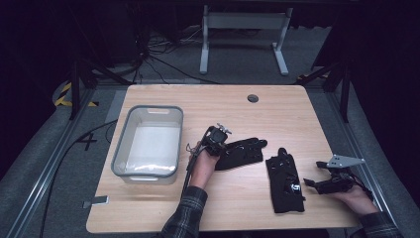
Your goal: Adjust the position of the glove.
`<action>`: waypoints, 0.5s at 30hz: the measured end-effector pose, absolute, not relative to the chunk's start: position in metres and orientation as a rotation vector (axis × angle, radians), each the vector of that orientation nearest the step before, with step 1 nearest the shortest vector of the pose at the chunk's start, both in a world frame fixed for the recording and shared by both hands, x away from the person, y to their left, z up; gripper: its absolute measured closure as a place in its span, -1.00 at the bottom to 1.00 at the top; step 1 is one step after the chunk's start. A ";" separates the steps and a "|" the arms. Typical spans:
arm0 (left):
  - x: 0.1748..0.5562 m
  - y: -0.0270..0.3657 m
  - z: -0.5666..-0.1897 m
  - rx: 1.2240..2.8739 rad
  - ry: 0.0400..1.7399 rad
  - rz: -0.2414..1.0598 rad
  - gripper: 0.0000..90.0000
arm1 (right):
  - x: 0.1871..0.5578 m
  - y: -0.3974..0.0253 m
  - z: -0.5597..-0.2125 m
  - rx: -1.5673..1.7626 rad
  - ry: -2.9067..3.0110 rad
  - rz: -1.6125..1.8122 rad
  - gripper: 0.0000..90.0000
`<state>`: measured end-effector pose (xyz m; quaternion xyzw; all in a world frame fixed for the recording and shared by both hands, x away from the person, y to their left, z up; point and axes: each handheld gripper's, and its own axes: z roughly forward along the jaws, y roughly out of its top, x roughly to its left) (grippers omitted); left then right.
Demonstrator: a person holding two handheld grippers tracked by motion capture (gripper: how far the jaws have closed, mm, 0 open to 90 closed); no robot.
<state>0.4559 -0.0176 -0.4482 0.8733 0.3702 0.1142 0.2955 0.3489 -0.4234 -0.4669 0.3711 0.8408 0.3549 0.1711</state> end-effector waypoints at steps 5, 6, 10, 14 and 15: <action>0.442 -0.012 -0.447 2.349 0.973 0.286 0.99 | 0.349 -0.423 -0.467 1.054 2.388 1.008 -0.80; 0.437 -0.011 -0.447 2.357 0.964 0.280 0.99 | 0.349 -0.423 -0.467 1.054 2.388 1.007 -0.80; 0.419 -0.008 -0.446 2.371 0.956 0.241 0.99 | 0.349 -0.423 -0.467 1.054 2.387 1.008 -0.80; 0.404 -0.006 -0.446 2.380 0.943 0.219 0.99 | 0.349 -0.423 -0.467 1.053 2.388 1.008 -0.80; 0.399 -0.005 -0.446 2.380 0.938 0.206 0.99 | 0.349 -0.423 -0.467 1.053 2.388 1.008 -0.80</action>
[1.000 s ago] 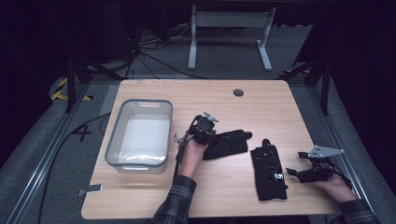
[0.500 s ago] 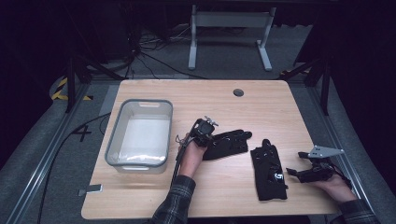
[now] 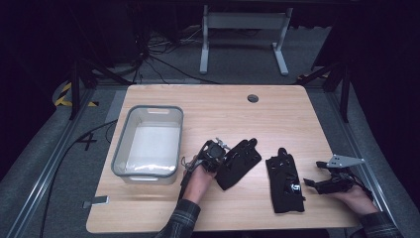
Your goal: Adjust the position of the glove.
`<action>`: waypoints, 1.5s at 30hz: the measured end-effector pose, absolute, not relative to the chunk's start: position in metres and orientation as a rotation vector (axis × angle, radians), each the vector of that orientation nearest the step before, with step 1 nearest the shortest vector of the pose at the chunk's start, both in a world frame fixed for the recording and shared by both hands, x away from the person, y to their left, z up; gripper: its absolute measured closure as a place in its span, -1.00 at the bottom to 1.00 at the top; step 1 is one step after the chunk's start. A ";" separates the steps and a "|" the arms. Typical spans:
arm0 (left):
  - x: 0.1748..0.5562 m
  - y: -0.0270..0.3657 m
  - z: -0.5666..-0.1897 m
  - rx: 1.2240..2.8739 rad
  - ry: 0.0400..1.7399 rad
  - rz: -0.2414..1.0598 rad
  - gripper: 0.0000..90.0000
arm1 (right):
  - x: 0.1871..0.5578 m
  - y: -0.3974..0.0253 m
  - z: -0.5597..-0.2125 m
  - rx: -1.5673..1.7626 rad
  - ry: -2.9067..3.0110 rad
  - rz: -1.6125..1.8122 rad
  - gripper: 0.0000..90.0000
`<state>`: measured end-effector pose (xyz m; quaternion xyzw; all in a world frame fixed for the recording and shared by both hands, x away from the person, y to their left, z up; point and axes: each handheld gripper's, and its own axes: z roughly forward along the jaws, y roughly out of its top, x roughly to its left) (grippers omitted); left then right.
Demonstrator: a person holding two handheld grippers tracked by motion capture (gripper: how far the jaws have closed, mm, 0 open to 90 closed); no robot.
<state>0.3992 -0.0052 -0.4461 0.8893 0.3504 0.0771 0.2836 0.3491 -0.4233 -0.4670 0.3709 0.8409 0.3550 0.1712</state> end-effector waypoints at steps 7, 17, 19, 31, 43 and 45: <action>0.377 -0.005 -0.447 2.386 0.890 0.154 0.99 | 0.349 -0.423 -0.467 1.054 2.387 1.008 -0.80; 0.352 -0.014 -0.449 2.386 0.802 0.070 0.99 | 0.349 -0.423 -0.467 1.053 2.387 1.008 -0.80; 0.347 -0.017 -0.449 2.386 0.786 0.054 0.99 | 0.349 -0.423 -0.467 1.053 2.387 1.008 -0.80; 0.335 -0.030 -0.448 2.384 0.715 0.019 0.92 | 0.349 -0.423 -0.467 1.053 2.388 1.008 -0.80; 0.352 -0.028 -0.435 2.312 0.740 0.119 0.97 | 0.344 -0.407 -0.445 0.944 2.455 1.175 0.47; 0.355 -0.031 -0.435 2.309 0.739 0.135 0.98 | 0.344 -0.399 -0.443 0.902 2.487 1.196 0.69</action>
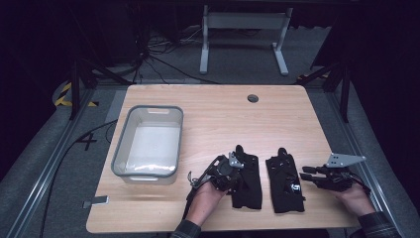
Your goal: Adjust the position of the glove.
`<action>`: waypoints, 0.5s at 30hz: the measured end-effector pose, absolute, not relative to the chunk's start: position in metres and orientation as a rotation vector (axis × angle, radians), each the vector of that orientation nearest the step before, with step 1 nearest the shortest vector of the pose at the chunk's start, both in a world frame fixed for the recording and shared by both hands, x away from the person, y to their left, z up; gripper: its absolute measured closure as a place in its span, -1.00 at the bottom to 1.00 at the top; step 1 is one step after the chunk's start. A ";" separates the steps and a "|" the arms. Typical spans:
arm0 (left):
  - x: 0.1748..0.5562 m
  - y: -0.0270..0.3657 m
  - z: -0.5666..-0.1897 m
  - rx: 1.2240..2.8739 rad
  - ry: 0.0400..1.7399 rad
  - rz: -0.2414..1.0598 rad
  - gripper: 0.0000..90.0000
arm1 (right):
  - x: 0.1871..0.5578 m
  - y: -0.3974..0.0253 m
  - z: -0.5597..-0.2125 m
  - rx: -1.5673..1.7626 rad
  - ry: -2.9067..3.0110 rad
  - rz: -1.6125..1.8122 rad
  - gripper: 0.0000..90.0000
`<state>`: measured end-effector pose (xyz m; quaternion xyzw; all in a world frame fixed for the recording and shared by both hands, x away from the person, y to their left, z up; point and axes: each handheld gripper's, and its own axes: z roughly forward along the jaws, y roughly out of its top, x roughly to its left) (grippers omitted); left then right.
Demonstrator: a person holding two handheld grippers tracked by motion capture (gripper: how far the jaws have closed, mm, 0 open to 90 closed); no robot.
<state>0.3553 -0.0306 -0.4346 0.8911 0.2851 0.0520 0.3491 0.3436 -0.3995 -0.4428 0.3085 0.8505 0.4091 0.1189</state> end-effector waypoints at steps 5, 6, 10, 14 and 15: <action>0.361 -0.039 -0.443 2.353 0.732 0.144 0.98 | 0.351 -0.378 -0.448 0.823 2.585 1.140 0.98; 0.361 -0.041 -0.446 2.372 0.734 0.142 0.98 | 0.351 -0.377 -0.449 0.822 2.592 1.123 0.98; 0.361 -0.044 -0.450 2.397 0.718 0.128 0.99 | 0.353 -0.372 -0.454 0.805 2.618 1.086 0.99; 0.359 -0.045 -0.449 2.411 0.698 0.123 0.99 | 0.353 -0.366 -0.455 0.806 2.612 1.087 0.99; 0.358 -0.046 -0.449 2.412 0.696 0.123 0.99 | 0.354 -0.365 -0.455 0.806 2.610 1.086 0.99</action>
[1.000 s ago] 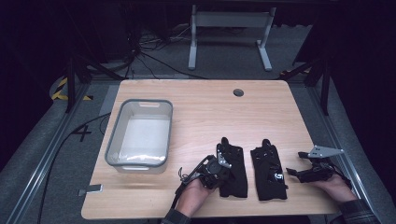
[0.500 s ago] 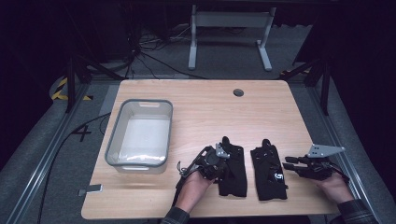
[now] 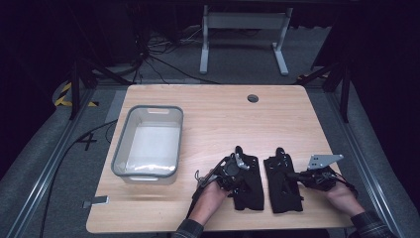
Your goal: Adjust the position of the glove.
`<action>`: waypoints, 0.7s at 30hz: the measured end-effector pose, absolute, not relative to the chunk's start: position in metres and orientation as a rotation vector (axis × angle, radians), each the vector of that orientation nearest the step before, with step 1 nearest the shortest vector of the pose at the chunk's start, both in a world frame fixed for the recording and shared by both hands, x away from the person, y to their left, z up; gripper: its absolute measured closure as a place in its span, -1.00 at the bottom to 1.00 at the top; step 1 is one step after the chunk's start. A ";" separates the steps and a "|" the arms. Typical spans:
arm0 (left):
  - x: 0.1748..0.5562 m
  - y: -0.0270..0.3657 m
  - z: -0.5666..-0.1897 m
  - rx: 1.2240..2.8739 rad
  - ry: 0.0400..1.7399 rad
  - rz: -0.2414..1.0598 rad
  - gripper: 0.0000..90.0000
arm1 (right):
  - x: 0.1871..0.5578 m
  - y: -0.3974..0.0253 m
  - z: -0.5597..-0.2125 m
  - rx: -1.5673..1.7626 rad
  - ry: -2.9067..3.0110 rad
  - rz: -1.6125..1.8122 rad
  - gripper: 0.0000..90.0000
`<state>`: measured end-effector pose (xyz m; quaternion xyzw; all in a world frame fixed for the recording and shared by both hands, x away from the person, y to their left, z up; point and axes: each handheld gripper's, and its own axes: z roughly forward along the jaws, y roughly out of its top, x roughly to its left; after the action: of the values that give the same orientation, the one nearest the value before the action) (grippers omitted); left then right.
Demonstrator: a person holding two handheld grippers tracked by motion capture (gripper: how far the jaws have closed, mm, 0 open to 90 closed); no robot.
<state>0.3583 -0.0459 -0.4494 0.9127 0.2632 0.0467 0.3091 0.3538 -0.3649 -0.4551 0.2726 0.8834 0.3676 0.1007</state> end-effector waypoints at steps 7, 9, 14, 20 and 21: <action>0.358 -0.046 -0.450 2.403 0.687 0.110 0.99 | 0.356 -0.354 -0.455 0.795 2.617 1.091 0.99; 0.358 -0.046 -0.449 2.407 0.686 0.107 0.99 | 0.356 -0.351 -0.455 0.786 2.620 1.094 0.99; 0.357 -0.038 -0.444 2.349 0.711 0.109 0.87 | 0.354 -0.356 -0.450 0.782 2.603 1.133 0.99; 0.359 -0.023 -0.445 2.307 0.806 0.136 0.55 | 0.348 -0.365 -0.449 0.778 2.606 1.132 0.99; 0.361 -0.020 -0.447 2.299 0.830 0.137 0.48 | 0.347 -0.366 -0.450 0.779 2.606 1.125 0.99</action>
<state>0.3607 -0.0203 -0.4465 0.8831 0.3191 0.0525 0.3399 0.3469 -0.3661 -0.4495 0.2635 0.8810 0.3803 0.0988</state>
